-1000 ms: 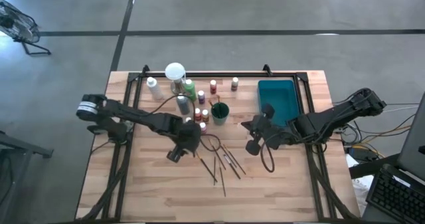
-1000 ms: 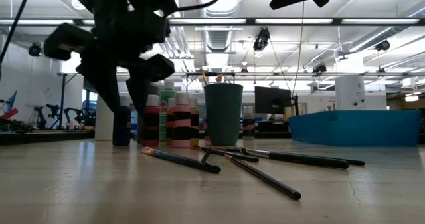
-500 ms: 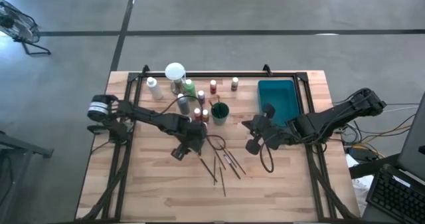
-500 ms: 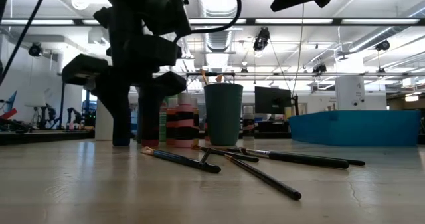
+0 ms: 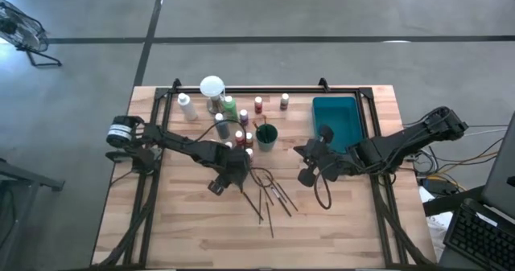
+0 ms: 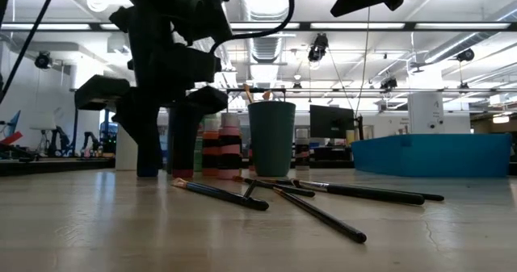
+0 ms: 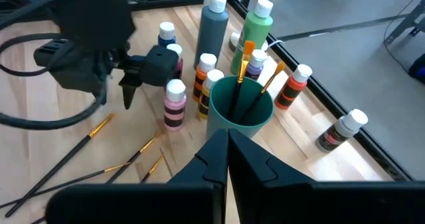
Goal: Pick & Place Paint Supplies
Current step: Put the gold paint brush into the green cup
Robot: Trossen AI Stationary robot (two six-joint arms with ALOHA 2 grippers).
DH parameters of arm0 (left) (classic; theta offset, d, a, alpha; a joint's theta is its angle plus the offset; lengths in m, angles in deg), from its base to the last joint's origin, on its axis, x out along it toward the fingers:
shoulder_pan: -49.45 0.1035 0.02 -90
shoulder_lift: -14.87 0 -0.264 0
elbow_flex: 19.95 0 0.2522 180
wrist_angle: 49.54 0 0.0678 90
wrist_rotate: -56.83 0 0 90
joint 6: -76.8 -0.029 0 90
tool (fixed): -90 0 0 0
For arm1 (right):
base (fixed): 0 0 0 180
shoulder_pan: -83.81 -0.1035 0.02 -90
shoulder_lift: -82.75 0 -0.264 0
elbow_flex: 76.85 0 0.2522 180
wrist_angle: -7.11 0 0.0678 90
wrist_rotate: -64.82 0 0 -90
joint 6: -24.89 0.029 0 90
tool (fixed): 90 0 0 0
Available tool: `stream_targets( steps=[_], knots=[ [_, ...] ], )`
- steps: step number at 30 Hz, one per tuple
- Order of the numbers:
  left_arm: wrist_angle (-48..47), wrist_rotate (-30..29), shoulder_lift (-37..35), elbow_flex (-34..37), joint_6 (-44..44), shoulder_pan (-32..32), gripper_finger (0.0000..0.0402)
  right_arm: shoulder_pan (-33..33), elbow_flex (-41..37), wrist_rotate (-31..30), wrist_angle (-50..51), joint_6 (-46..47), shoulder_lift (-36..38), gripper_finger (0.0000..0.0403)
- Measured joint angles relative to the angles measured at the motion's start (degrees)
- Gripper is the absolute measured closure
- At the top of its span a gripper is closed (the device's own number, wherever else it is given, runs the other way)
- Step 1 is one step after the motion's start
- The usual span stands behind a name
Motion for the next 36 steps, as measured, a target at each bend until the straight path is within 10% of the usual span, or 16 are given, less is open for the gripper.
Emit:
stream_targets(
  steps=[36],
  knots=[
    [3.8,2.4,4.9,-0.2,-10.8,-1.9,0.0200,0.0,-2.8,-1.5,-0.1,1.9,0.0,0.0394]
  ],
)
